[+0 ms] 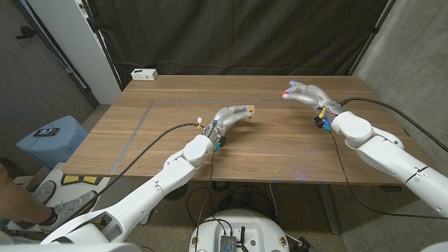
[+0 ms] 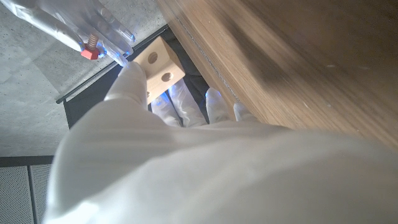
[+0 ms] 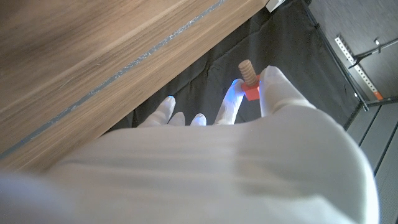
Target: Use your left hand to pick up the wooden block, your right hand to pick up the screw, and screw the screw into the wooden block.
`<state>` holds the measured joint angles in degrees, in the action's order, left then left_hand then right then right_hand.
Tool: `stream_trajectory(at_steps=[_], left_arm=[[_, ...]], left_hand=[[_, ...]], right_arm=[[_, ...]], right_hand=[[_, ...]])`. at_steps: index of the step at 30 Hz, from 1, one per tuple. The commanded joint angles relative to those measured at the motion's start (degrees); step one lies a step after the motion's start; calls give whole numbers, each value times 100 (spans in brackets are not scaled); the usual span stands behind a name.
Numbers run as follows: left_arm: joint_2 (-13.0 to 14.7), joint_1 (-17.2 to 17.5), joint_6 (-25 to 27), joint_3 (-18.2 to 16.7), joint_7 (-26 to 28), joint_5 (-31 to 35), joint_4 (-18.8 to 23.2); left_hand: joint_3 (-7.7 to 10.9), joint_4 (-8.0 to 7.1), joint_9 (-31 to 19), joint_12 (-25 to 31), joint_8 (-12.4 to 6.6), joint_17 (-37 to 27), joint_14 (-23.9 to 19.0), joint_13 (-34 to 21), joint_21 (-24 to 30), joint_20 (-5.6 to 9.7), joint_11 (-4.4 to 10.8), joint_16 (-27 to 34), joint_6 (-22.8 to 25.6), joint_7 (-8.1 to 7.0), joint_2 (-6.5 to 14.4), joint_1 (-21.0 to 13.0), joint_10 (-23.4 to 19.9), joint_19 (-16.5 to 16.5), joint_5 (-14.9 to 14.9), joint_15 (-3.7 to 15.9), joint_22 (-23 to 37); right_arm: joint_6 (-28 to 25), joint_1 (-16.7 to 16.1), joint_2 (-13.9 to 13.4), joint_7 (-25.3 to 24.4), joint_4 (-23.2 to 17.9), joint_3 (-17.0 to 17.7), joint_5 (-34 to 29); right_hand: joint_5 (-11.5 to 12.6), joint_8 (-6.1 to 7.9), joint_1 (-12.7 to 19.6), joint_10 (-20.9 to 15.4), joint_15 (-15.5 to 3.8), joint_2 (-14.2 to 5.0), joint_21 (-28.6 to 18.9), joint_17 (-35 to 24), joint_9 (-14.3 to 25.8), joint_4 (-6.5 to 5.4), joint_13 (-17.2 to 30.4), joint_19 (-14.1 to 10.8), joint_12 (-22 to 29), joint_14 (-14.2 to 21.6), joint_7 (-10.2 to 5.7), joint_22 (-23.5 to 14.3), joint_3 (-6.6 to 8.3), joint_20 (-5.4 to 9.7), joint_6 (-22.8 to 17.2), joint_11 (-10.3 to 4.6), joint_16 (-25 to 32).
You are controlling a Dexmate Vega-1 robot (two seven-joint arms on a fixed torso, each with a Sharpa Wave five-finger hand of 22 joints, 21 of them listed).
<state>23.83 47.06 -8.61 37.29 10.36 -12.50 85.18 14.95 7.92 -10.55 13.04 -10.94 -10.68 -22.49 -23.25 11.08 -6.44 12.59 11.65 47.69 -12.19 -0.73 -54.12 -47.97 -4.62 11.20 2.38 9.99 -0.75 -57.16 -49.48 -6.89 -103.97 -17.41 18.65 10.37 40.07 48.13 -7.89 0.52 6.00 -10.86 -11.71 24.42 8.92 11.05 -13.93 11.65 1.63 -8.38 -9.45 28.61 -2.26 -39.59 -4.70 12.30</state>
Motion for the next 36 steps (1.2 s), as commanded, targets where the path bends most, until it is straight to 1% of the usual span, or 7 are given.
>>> stream_trajectory(at_steps=[1, 11, 17, 19, 29, 36], left_arm=[[-98, -36, 87, 77, 25, 31, -11], [-129, 5, 144, 102, 89, 40, 38], [-155, 26, 201, 113, 145, 45, 61], [-164, 31, 241, 118, 172, 50, 78], [-204, 41, 312, 131, 265, 62, 106], [-194, 80, 354, 129, 283, 35, 162]], left_hand=[[-19, 15, -29, -19, -45, -13, -3, -31, 36, -35, 3, 41, 28, 8, 55, -23, 13, 20, 3, 527, 33], [-26, 15, -29, -21, -46, -12, -10, -33, 38, -44, 2, 43, 31, 19, 54, -20, 10, 13, 1, 519, 33], [-26, 18, -29, -24, -45, -12, -11, -34, 39, -45, 1, 42, 27, 12, 57, -27, 14, 11, 0, 515, 34], [-26, 18, -29, -25, -44, -12, -11, -35, 39, -46, 1, 42, 25, 12, 60, -29, 15, 11, 0, 518, 34], [-26, 18, -30, -31, -40, -13, -11, -36, 41, -54, 2, 42, 14, 21, 75, -35, 20, 5, -3, 501, 34], [-29, 15, -30, -34, -40, -14, -12, -38, 41, -56, 1, 43, 12, 33, 83, -34, 22, 3, -7, 491, 35]], right_arm=[[91, -184, 316, -461, -117, 44, 176], [202, -275, 582, -830, -191, 29, 124], [266, -285, 690, -942, -203, 8, 78], [302, -283, 717, -955, -201, -7, 59], [452, -309, 914, -1149, -194, -89, -105], [447, -332, 1008, -1203, -227, -139, -136]], right_hand=[[9, 43, -16, -56, 47, -44, -11, -12, 21, 10, 22, 2, 11, 76, 21, -31, -22, -37, 4, 36, 39], [19, 57, -15, -100, 64, -66, -27, -14, 19, 6, 23, -43, 18, 156, 35, -32, -28, -27, 6, 27, 67], [25, 66, -10, -117, 51, -79, -35, -14, 17, 7, 24, -69, 17, 184, 32, -33, -33, -23, 12, 30, 75], [28, 55, -5, -116, 45, -89, -35, -15, 16, 7, 25, -75, 15, 192, -7, -33, -32, -20, 48, 32, 77], [38, 42, 18, -126, 24, -118, -38, -16, 0, 13, 27, -96, 11, 218, -11, -33, -32, -9, 97, 21, 81], [44, 35, 38, -118, 19, -133, -39, -16, -12, 20, 29, -110, 2, 226, -22, -33, -33, 0, 127, -4, 79]])
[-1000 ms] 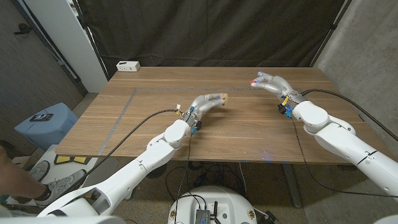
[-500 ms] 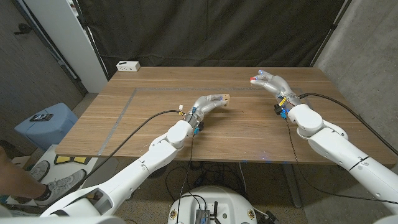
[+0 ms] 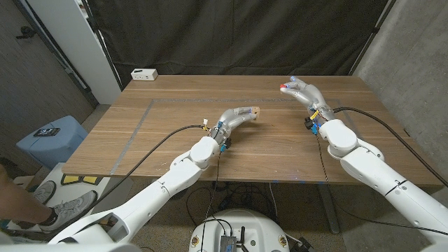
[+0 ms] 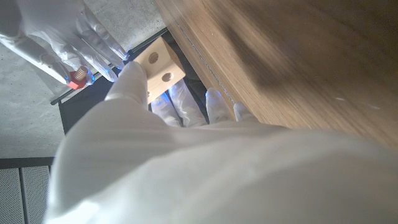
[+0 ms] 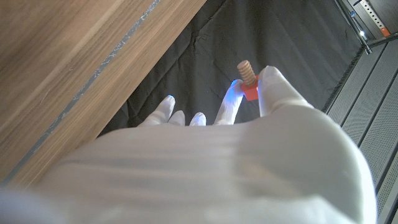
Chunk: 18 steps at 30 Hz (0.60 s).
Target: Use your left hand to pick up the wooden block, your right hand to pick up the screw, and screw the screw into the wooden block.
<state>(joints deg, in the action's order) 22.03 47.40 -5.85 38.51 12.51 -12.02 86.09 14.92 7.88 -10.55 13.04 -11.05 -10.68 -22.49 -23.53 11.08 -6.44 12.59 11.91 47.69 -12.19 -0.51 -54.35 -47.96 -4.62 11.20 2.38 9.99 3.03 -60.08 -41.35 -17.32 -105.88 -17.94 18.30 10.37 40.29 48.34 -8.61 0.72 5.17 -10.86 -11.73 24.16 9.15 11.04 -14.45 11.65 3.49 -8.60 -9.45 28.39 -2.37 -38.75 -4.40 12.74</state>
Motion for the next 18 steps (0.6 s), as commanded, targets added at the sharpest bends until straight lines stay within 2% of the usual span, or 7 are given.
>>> stream_trajectory(at_steps=[1, 18], left_arm=[[-10, 52, 87, 6, 67, -20, 82], [20, 93, 144, 2, 108, -31, 173]], left_hand=[[-26, 19, -30, -34, -31, -14, -12, -10, 41, -55, 1, 18, 16, 30, 61, -10, 23, 2, -7, 492, 35], [-29, 23, -30, -38, -31, -13, -17, -13, 42, -60, 2, 18, 14, 52, 69, -19, 25, -3, -14, 485, 35]], right_arm=[[83, -37, 193, -148, -33, -100, -119], [113, -63, 277, -137, -54, -190, -179]], right_hand=[[47, 13, 24, -46, -10, -57, -39, -15, 14, -1, 29, -60, 1, 38, -2, -33, -6, 10, 47, -34, 34], [72, -12, 149, -28, -10, -117, -35, -9, -34, 40, 32, -76, -14, 47, -9, -33, 26, 12, 104, -42, 23]])
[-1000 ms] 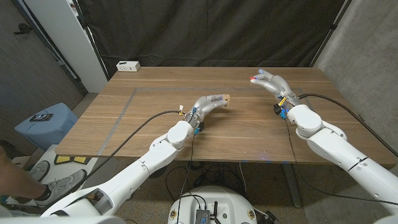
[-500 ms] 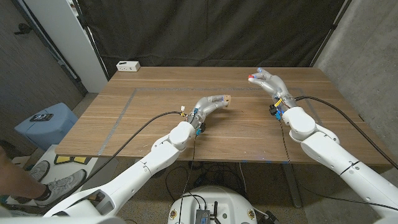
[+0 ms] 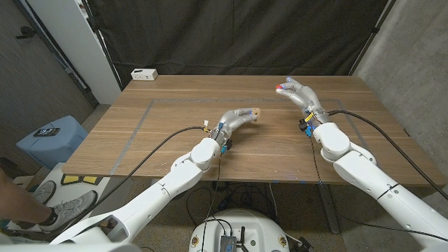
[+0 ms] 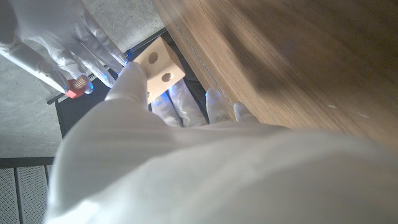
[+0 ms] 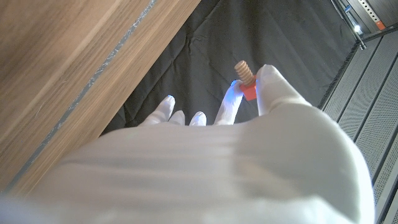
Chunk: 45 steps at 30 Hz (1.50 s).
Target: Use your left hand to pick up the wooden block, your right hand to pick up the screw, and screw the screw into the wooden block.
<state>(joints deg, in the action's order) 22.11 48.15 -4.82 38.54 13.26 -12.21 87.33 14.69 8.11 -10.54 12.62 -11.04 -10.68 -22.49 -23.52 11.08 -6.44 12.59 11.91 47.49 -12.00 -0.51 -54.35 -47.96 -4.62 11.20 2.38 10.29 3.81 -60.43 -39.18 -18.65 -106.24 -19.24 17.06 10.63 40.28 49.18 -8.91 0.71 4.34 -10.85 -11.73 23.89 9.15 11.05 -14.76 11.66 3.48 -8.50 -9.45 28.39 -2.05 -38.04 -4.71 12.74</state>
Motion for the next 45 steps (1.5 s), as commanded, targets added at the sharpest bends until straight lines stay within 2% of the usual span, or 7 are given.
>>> stream_trajectory(at_steps=[1, 5, 17, 27, 45], left_arm=[[13, 14, 45, 0, 36, -6, 54], [10, 8, 35, 2, 52, 11, 53], [-68, -17, -273, 36, 79, 103, -146], [-169, -76, -498, 79, 42, 173, -361], [-173, -106, -551, 72, -9, 214, -410]], left_hand=[[-7, 4, -31, 4, -31, -12, -19, -14, 42, -58, 2, 18, 31, 21, 67, -24, 25, -3, -14, 484, 5], [-8, 2, -31, -1, -29, -13, -14, -11, 43, -56, 2, 16, 27, 24, 74, -24, 29, -5, -16, 486, 5], [-11, 10, -31, -22, -22, -11, -7, 4, 43, -55, 2, 11, 5, 5, 74, -39, 53, -9, -20, 502, 6], [-20, 18, -30, -50, -14, -10, -11, 26, 39, -37, 4, 9, -21, -36, 60, -48, 95, -2, -22, 521, 5], [-27, 15, -30, -54, -16, -12, -1, 30, 37, -37, 5, 5, -28, -40, 66, -49, 109, 3, -21, 525, 5]], right_arm=[[34, -34, 67, -3, -23, -71, -59], [73, -30, 82, 33, -5, -103, -68], [55, -58, 168, 11, -62, -158, -47], [-14, -89, 243, -73, -148, -174, -25], [32, -74, 330, -83, -118, -312, -113]], right_hand=[[46, -10, 71, 4, -9, -36, -34, -8, -9, 41, 32, -45, -16, 47, -22, -33, 27, -20, 33, -15, 22], [50, -13, 97, 19, -11, -44, -32, -7, -17, 45, 33, -46, -23, 49, -47, -33, 27, -17, 50, -78, 18], [53, -9, 116, 10, -11, -55, -30, -8, -23, 39, 34, -51, -20, 53, -43, -33, 20, -18, 70, -80, 14], [56, -7, 117, -3, -12, -57, -32, -11, -31, 31, 36, -67, -15, 72, -37, -33, 6, -10, 90, -22, 17], [62, -6, 113, -2, -12, -64, -33, -18, -45, 14, 39, -91, -18, 91, -33, -34, -22, 5, 131, -12, 17]])
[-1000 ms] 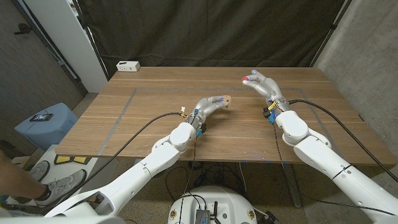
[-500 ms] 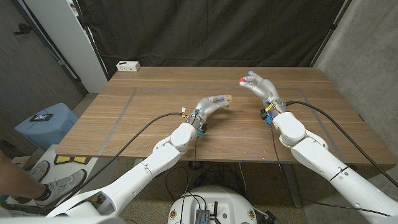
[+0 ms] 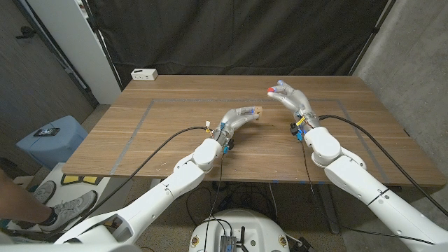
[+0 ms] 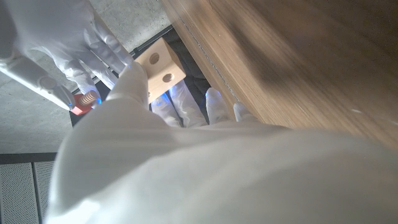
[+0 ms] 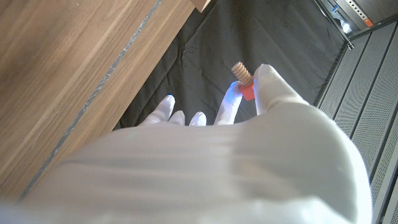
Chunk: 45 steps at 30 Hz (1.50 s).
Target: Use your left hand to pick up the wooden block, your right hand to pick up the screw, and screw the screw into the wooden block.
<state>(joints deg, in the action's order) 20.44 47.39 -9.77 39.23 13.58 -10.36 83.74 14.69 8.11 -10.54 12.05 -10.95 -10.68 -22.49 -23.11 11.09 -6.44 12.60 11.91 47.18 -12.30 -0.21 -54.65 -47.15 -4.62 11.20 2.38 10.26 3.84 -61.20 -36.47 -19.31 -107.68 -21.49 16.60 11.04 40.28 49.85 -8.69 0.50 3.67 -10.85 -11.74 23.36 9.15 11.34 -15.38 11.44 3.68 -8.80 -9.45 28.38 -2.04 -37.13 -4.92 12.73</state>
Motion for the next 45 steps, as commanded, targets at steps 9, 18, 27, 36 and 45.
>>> stream_trajectory(at_steps=[9, 18, 27, 36, 45], left_arm=[[-10, -65, -71, 3, -93, 25, -85], [-2, -56, -87, 10, -116, 31, -84], [-3, -55, -75, 18, -89, 74, -61], [2, -55, -37, 26, -69, 110, -24], [-3, -70, -45, 34, -77, 126, -26]], left_hand=[[-30, 16, -30, 3, -26, -11, -1, -10, 37, -35, 4, 4, 1, -10, 34, -21, 30, 3, -21, 518, 8], [-33, 17, -29, 1, -31, -11, -3, -7, 36, -30, 4, 4, 10, -7, 34, -25, 35, 5, -20, 526, 8], [-37, 17, -29, 1, -32, -11, 0, -6, 36, -35, 4, 2, 9, -10, 30, -24, 36, 4, -20, 519, 8], [-38, 14, -29, 4, -34, -12, 0, -6, 37, -40, 4, 3, 12, -1, 37, -25, 34, 1, -19, 519, 8], [-37, 21, -29, 7, -37, -11, -5, -7, 38, -42, 5, 4, 17, -7, 39, -39, 31, -2, -17, 510, 8]], right_arm=[[61, 17, 107, -75, 61, -194, -239], [77, 56, 165, -98, 106, -277, -361], [130, 113, 176, -23, 168, -313, -391], [137, 154, 194, 24, 208, -339, -394], [151, 170, 192, 57, 221, -361, -410]], right_hand=[[26, -1, 47, -24, 9, -6, -31, -21, 1, 11, 11, -31, 4, 77, -5, -34, -30, 7, 47, 9, 16], [31, 6, 55, -23, 3, -14, -30, -24, -7, 11, 13, -35, 3, 84, -16, -34, -38, 18, 47, -20, 16], [36, 12, 63, -31, -1, -22, -28, -27, -15, 12, 14, -38, 6, 89, -9, -34, -44, 20, 48, 11, 15], [41, 25, 74, -24, -3, -27, -26, -29, -24, 15, 15, -39, 3, 92, -11, -35, -53, 24, 35, -20, 13], [45, 35, 86, -25, -5, -31, -25, -30, -32, 18, 16, -40, 4, 87, -12, -35, -60, 24, 24, 8, 8]])
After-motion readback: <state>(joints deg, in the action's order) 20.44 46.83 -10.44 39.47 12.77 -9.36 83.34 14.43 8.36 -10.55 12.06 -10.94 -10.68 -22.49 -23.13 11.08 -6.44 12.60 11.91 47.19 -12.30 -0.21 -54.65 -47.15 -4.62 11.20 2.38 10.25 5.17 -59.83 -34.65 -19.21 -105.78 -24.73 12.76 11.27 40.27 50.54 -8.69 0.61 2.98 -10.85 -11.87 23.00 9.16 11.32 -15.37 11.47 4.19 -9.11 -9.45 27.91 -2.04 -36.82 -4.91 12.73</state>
